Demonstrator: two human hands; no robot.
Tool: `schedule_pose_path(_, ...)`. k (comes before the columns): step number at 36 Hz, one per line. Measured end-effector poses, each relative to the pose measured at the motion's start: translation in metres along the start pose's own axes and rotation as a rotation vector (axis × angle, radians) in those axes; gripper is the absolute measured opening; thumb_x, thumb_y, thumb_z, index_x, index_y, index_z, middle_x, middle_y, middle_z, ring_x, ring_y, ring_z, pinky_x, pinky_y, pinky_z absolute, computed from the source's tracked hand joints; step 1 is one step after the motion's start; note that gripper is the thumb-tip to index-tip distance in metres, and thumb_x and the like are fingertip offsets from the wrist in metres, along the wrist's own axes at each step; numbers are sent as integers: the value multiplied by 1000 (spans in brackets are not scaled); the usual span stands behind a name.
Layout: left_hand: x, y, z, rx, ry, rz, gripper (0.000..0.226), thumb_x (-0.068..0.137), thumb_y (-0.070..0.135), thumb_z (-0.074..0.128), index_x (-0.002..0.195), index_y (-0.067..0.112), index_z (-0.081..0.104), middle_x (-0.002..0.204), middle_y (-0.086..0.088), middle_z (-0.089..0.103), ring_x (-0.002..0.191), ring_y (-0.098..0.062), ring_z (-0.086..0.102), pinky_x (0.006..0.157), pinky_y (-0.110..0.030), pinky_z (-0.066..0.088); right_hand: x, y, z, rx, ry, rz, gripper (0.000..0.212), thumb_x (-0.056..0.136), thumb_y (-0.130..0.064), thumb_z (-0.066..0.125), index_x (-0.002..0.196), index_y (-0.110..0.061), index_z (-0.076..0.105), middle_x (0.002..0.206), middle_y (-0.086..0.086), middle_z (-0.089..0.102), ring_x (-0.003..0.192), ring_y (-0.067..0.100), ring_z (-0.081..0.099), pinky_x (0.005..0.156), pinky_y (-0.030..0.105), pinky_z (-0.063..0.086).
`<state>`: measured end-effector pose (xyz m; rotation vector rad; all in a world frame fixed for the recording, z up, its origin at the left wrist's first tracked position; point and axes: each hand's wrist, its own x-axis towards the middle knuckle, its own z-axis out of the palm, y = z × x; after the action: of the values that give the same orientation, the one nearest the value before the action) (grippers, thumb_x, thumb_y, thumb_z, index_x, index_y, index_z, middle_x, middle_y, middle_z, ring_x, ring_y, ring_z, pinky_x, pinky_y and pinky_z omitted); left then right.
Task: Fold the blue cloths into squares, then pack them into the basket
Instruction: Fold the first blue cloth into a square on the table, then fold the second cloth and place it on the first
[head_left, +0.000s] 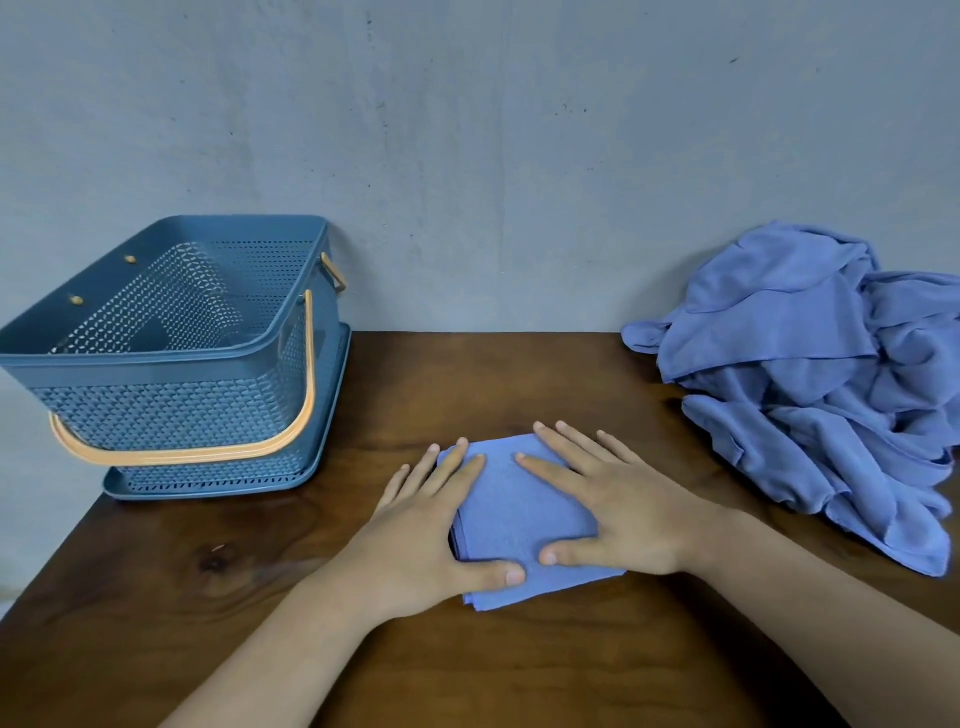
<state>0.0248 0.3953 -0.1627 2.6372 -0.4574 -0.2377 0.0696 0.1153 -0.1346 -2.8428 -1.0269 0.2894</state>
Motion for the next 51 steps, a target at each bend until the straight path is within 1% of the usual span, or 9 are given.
schedule_pose_path(3,1,-5,-1,-191,105,30,116,71,102,46,166,47,8,171,31,-10,155,9,-17,130,-32,-1,-7,-8,-2,47,161,-67,72,100,-77,41,164,-50,20,175,-21,-6,159,0,-13,132,45,8)
schedule_pose_path(5,4,-10,-5,-386,271,-11,90,89,86,46,164,43,25,172,26,13,156,10,5,131,-30,10,-5,-19,-2,87,218,-127,62,105,-67,43,162,-49,30,175,-18,8,160,1,-4,131,42,12)
schedule_pose_path(8,8,-21,-13,-480,496,-114,52,108,50,46,157,34,41,161,19,40,149,7,32,128,-34,26,3,-40,0,49,80,-114,70,100,-78,39,161,-59,11,176,-15,-7,160,8,-19,132,40,-1)
schedule_pose_path(13,5,-26,-17,-603,546,-189,38,113,35,41,151,33,46,150,16,53,138,7,45,118,-25,33,7,-58,15,-57,-11,-54,86,89,-94,29,157,-63,-12,172,-12,-27,156,22,-35,128,54,-16)
schedule_pose_path(17,5,-26,-18,-633,613,-211,34,113,29,40,147,34,47,142,19,56,132,14,45,103,-8,32,15,-60,20,-45,1,-19,90,87,-96,30,158,-61,-14,172,-13,-28,156,22,-34,127,57,-15)
schedule_pose_path(23,13,-26,-17,-682,714,-239,30,112,19,40,137,33,50,138,12,59,129,12,48,97,1,31,66,-58,12,-28,14,65,95,84,-98,26,160,-57,-13,174,-9,-23,158,26,-28,127,60,-13)
schedule_pose_path(30,14,-30,-15,-709,769,-269,31,112,15,41,136,32,51,138,10,59,130,8,50,106,-7,35,161,-48,2,-40,27,115,101,81,-100,21,164,-50,-8,176,-4,-14,161,33,-17,126,64,-8)
schedule_pose_path(34,15,-32,-13,-681,799,-299,35,111,16,43,143,31,50,142,14,53,135,1,46,115,-22,33,207,-47,-6,-55,30,112,98,83,-98,20,165,-50,-6,176,-2,-13,161,35,-14,125,65,-7)
schedule_pose_path(51,20,-36,-14,-680,751,-351,43,110,17,44,148,37,46,145,18,44,137,4,38,114,-20,26,310,-45,-26,-72,30,80,101,79,-100,15,165,-50,-3,177,-1,-11,161,38,-10,124,69,-4)
